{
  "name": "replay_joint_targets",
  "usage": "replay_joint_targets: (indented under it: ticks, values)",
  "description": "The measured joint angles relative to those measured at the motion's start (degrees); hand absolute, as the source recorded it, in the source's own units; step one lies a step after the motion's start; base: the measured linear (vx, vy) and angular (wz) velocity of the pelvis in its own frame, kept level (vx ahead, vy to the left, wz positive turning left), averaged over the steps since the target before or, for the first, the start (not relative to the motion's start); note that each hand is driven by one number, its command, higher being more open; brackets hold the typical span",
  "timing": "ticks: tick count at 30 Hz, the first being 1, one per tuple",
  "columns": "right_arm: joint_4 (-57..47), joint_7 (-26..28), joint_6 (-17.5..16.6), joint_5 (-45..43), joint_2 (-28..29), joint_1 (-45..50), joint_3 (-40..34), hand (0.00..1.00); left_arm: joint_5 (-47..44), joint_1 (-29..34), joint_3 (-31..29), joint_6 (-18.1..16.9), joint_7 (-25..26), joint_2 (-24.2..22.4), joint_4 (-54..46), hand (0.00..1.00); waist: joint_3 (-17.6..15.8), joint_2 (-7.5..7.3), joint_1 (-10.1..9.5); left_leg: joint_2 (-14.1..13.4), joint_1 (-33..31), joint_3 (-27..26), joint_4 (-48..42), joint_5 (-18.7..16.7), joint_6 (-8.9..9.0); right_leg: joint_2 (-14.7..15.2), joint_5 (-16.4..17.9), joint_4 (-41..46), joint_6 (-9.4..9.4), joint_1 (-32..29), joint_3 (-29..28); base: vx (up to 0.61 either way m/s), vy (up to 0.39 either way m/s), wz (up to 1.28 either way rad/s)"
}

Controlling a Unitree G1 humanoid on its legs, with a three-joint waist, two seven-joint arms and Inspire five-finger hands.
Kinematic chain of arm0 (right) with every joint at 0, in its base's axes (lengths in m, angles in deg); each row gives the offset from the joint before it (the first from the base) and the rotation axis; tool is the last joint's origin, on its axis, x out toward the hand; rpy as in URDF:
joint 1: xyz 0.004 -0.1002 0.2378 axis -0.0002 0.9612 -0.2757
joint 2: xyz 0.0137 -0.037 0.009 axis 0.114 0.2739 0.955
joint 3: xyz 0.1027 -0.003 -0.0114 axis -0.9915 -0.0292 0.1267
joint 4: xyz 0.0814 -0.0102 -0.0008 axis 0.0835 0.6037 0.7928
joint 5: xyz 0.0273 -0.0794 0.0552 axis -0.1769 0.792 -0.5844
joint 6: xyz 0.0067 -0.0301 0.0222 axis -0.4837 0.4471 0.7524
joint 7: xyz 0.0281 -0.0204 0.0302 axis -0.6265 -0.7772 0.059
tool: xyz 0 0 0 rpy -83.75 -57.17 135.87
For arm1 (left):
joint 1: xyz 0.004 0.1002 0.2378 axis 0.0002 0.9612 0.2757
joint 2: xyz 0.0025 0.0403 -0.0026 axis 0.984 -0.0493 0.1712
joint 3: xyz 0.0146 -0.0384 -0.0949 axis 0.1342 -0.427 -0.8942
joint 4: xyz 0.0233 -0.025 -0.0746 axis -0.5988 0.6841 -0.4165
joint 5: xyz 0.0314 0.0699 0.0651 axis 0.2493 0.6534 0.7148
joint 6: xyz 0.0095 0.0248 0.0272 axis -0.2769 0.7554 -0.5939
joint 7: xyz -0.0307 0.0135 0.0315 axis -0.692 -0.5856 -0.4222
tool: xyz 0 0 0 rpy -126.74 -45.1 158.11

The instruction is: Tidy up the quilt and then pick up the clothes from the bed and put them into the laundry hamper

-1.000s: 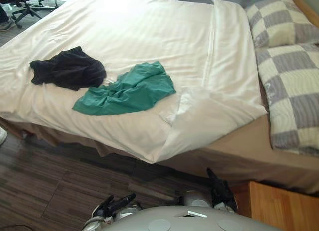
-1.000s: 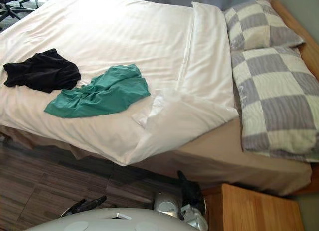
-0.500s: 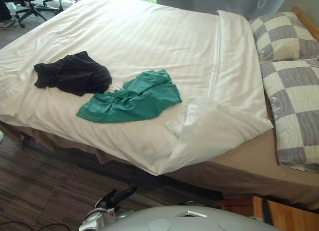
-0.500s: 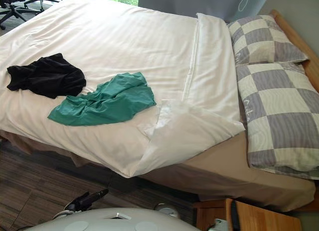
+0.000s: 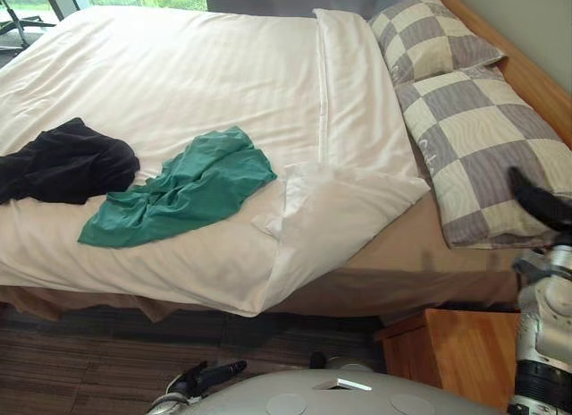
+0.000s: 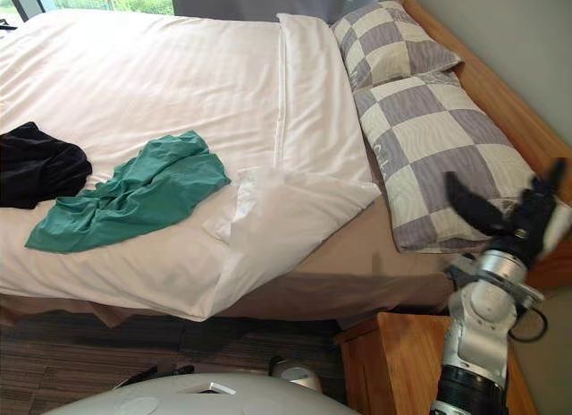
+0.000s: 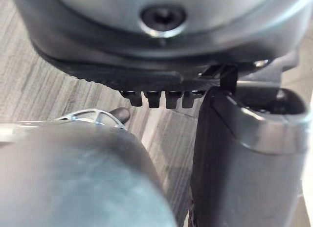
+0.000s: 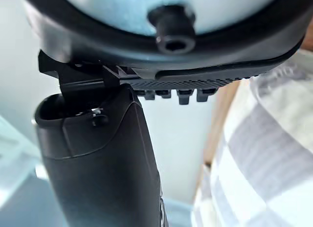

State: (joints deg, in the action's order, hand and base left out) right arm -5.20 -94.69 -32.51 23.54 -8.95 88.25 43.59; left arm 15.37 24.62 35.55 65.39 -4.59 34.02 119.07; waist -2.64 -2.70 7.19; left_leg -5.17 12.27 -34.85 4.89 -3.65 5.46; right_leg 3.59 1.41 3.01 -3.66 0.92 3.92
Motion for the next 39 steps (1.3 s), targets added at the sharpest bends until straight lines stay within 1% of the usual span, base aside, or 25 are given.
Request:
replay_joint_targets:
  ticks: [2,4,7,8,10,11,13,15,17,19,20,21,22,24,26,27,28,30,31,33,36,39]
  values:
    - [0.0,1.3,3.4,1.3,-0.1,-1.3,3.7,1.00,0.1,0.5,1.1,-0.1,0.7,0.1,0.0,1.00,-0.6,0.35,-0.59,0.1,-0.2,1.0,0.0,-0.1,-0.11,0.1,0.0,0.0,0.02,0.0,-0.1,0.01,0.030,0.12]
    - [0.0,1.7,5.9,1.6,-0.8,-2.5,7.8,1.00,0.1,0.5,1.5,-0.5,0.9,0.0,-0.1,1.00,-1.1,0.72,-0.80,0.3,-1.0,2.0,0.0,-0.1,-0.26,0.3,0.0,0.1,0.07,-0.4,-0.1,0.00,0.040,0.18]
    - [0.2,2.6,8.3,1.8,-1.4,-5.0,13.4,1.00,0.1,0.4,1.9,-1.6,1.2,0.0,-0.3,1.00,-2.0,0.82,-1.19,0.3,-1.7,2.5,0.0,0.0,-0.45,0.3,-0.2,0.1,0.38,-0.9,-0.3,-0.01,0.034,0.11]
    - [0.2,2.8,8.7,3.7,-1.4,-5.9,15.5,1.00,0.1,0.3,1.9,-1.6,1.3,0.0,-0.8,1.00,-2.9,0.80,-1.50,0.3,-1.8,2.9,0.0,0.1,-0.52,0.3,-0.3,0.3,0.42,-0.9,-1.0,-0.02,0.039,0.12]
    - [0.2,3.0,8.9,3.8,-1.4,-6.3,17.6,1.00,0.1,-0.4,1.9,-1.6,1.3,0.0,-1.3,1.00,-4.3,0.70,-2.20,0.2,-2.0,3.7,0.0,0.1,-0.66,0.4,-0.3,0.9,0.43,-1.1,-1.8,-0.03,0.055,0.19]
    - [0.2,3.1,9.6,3.8,-1.4,-6.3,19.1,1.00,0.0,-0.6,1.9,-1.6,1.3,0.1,-1.6,1.00,-4.6,0.53,-2.46,0.3,-2.7,4.2,0.0,0.2,-0.79,0.5,-0.3,1.0,0.43,-1.6,-2.6,-0.03,0.058,0.22]
    - [0.6,3.1,9.7,3.8,-1.3,-7.3,21.6,1.00,0.0,-0.6,1.9,-1.6,1.3,0.5,-2.5,1.00,-5.4,0.08,-2.51,0.5,-4.0,5.1,-0.1,0.5,-1.19,0.8,-0.3,1.1,0.55,-2.4,-2.8,-0.01,0.044,0.23]
    - [1.2,3.1,9.7,5.3,-1.1,-9.0,24.1,1.00,-0.2,-1.1,1.9,-1.5,1.3,0.6,-3.1,1.00,-6.8,-0.02,-2.56,0.5,-4.5,5.4,-0.1,0.7,-1.47,0.8,-1.0,1.1,1.47,-2.9,-2.9,-0.02,0.040,0.14]
    - [1.6,3.1,9.7,6.3,-0.1,-9.7,26.0,1.00,-0.2,-1.2,1.9,-1.4,1.3,0.8,-3.5,1.00,-7.4,-0.27,-2.85,0.5,-4.8,5.9,-0.1,0.7,-1.55,0.8,-1.3,1.1,1.68,-2.9,-3.1,-0.02,0.040,0.13]
    - [2.2,2.9,9.7,8.3,1.4,-10.4,27.1,1.00,-0.1,-2.9,2.0,-1.1,1.4,1.6,-3.6,1.00,-9.1,-1.07,-3.91,-0.2,-6.0,6.5,-2.6,-0.4,-2.03,0.7,-2.3,1.0,1.93,-2.9,-4.8,-0.01,0.047,0.11]
    - [2.2,2.8,9.7,8.3,1.9,-10.6,27.2,1.00,-0.1,-3.3,2.0,-0.9,1.5,1.9,-3.8,1.00,-9.6,-1.44,-4.05,-0.3,-6.3,6.7,-3.4,-0.8,-2.15,0.8,-2.5,1.0,1.97,-2.9,-5.4,-0.04,0.054,0.12]
    - [2.2,2.5,9.7,9.0,2.7,-11.4,27.9,1.00,-0.1,-3.6,1.9,-0.5,1.6,2.4,-4.8,1.00,-10.8,-2.28,-4.20,-0.5,-7.2,7.2,-4.9,-1.4,-2.38,0.9,-2.8,1.0,1.88,-2.9,-6.1,-0.06,0.043,0.15]
    - [2.3,2.2,9.7,10.9,3.7,-12.1,28.6,1.00,-0.1,-3.9,1.9,-0.1,1.7,2.9,-5.3,1.00,-11.5,-2.97,-4.19,-0.6,-8.1,7.6,-6.0,-1.8,-2.63,1.0,-3.1,0.9,2.20,-3.3,-6.8,-0.05,0.031,0.13]
    - [2.4,1.1,9.9,13.0,4.0,-13.1,29.7,1.00,-0.1,-4.9,1.9,0.4,1.9,3.4,-5.6,1.00,-12.2,-3.29,-4.43,-0.8,-9.8,7.9,-7.4,-2.2,-3.01,1.1,-4.3,0.8,2.25,-4.3,-7.7,-0.04,0.021,0.08]
    - [4.8,-0.6,11.7,16.8,4.0,-17.2,31.3,1.00,-0.1,-7.3,2.0,1.5,2.8,3.9,-5.8,1.00,-14.7,-3.55,-5.06,-1.6,-12.2,8.3,-10.4,-3.2,-3.72,0.8,-6.6,0.7,2.50,-5.5,-8.5,-0.08,0.053,0.05]
    - [6.0,-1.0,12.1,18.0,4.1,-18.3,31.6,0.00,-0.2,-7.8,2.0,1.6,2.9,4.1,-5.9,1.00,-15.0,-3.68,-5.43,-1.7,-13.0,8.4,-11.1,-3.5,-3.93,0.9,-7.0,0.7,2.30,-6.0,-8.9,-0.09,0.060,0.04]
    - [8.6,-1.6,13.1,21.3,4.2,-20.9,31.9,0.00,-0.2,-8.8,2.4,1.8,3.4,4.6,-6.7,1.00,-16.3,-4.06,-5.80,-1.7,-14.6,8.7,-12.6,-3.9,-4.33,1.2,-7.7,0.3,2.21,-6.7,-9.0,-0.07,0.042,0.08]
    - [13.4,-2.6,14.3,26.1,4.2,-25.7,31.9,0.00,-0.6,-10.6,3.2,2.1,3.9,5.4,-7.6,1.00,-18.7,-3.93,-6.76,-1.8,-17.3,9.1,-14.7,-4.3,-5.00,1.5,-9.3,-0.3,2.15,-8.3,-9.1,-0.10,0.065,0.04]
    - [14.6,-2.7,14.4,27.0,4.1,-27.0,31.9,0.00,-0.7,-10.9,3.3,2.1,3.9,5.4,-8.1,1.00,-19.1,-3.90,-6.94,-1.7,-18.1,9.1,-15.1,-4.4,-5.14,1.6,-9.6,-0.3,2.17,-8.9,-9.1,-0.10,0.080,0.02]
    - [18.9,-3.7,14.2,30.2,2.9,-31.7,32.0,0.00,-2.4,-11.8,3.8,1.7,3.9,5.5,-8.5,1.00,-21.0,-3.17,-7.04,-1.4,-19.9,9.3,-16.4,-4.6,-5.72,2.5,-9.9,-0.3,1.76,-10.0,-9.1,-0.07,0.056,0.04]
    - [22.1,-4.0,14.7,29.0,0.8,-35.2,32.4,0.00,-2.6,-11.9,4.6,-0.2,3.9,5.5,-8.5,1.00,-22.1,-2.51,-7.16,-1.2,-20.1,9.1,-16.9,-4.7,-5.99,2.8,-9.9,-0.3,1.72,-10.0,-9.1,-0.04,0.038,-0.01]
    - [23.1,-3.5,15.4,23.3,-0.9,-36.1,31.6,0.00,-2.4,-11.9,5.4,-1.5,4.1,5.5,-8.5,1.00,-22.1,-2.49,-7.99,-1.4,-20.1,8.9,-16.8,-4.3,-5.71,2.3,-9.9,-0.4,1.67,-10.3,-8.9,-0.02,0.014,-0.06]
